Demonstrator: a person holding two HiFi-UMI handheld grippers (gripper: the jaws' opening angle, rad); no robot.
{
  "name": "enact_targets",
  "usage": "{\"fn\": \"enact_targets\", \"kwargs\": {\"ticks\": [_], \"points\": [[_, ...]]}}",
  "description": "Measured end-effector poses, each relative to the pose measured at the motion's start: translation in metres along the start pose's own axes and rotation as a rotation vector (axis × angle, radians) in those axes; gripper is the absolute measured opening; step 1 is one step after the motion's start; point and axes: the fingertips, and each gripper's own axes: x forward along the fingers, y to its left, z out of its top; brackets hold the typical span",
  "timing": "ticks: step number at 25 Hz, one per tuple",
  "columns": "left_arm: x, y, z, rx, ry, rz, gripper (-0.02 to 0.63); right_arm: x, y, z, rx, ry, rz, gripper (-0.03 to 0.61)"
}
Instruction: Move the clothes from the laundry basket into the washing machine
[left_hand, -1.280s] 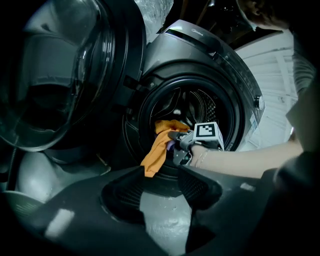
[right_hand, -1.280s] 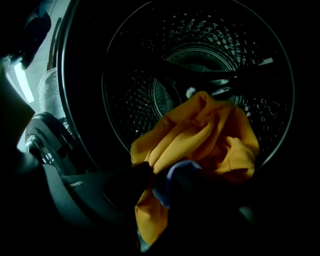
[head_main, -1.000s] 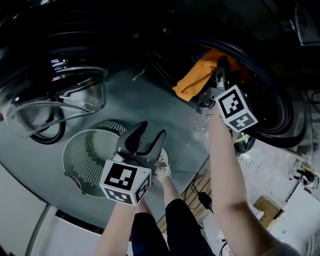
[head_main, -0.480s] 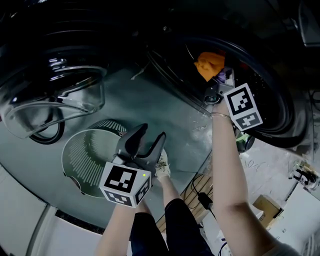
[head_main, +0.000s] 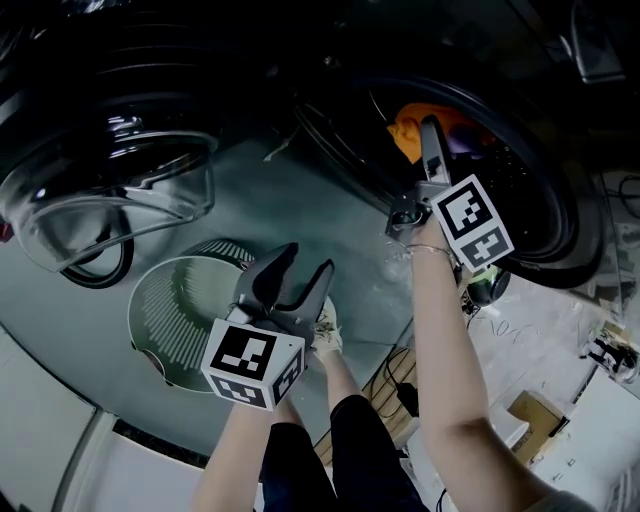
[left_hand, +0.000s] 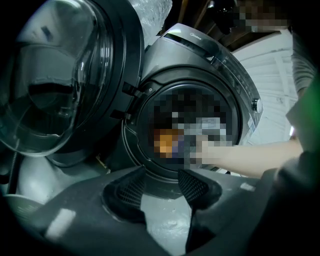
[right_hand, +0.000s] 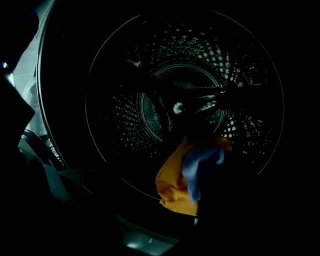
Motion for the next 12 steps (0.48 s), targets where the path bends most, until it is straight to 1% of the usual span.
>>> {"fn": "enact_targets", "kwargs": {"ticks": [3,6,8,12], "points": [[-0.008,-0.008,0.008,0.005,-0.003,-0.007,0.202,-0.019,0.009,-0.002,0.005,0.019,0.014,0.488],[-0.018,-0.018,0.026,0.022,-0.009,-0.008,0.204,-0.042,0.029,-0.006,-0.002,0.062,0.043,0.485],[-0.027,-0.027,0.044,0.045,-0.018,-0.008,0.204,-0.06,0.048,-0.006,-0.023,0.101,0.082,0.479],[-0.061,-0.049,0.08,0.096,-0.037,-0.013,0.204,-0.106,0.097,0.0,-0.079,0.193,0.195,0.461]]}}
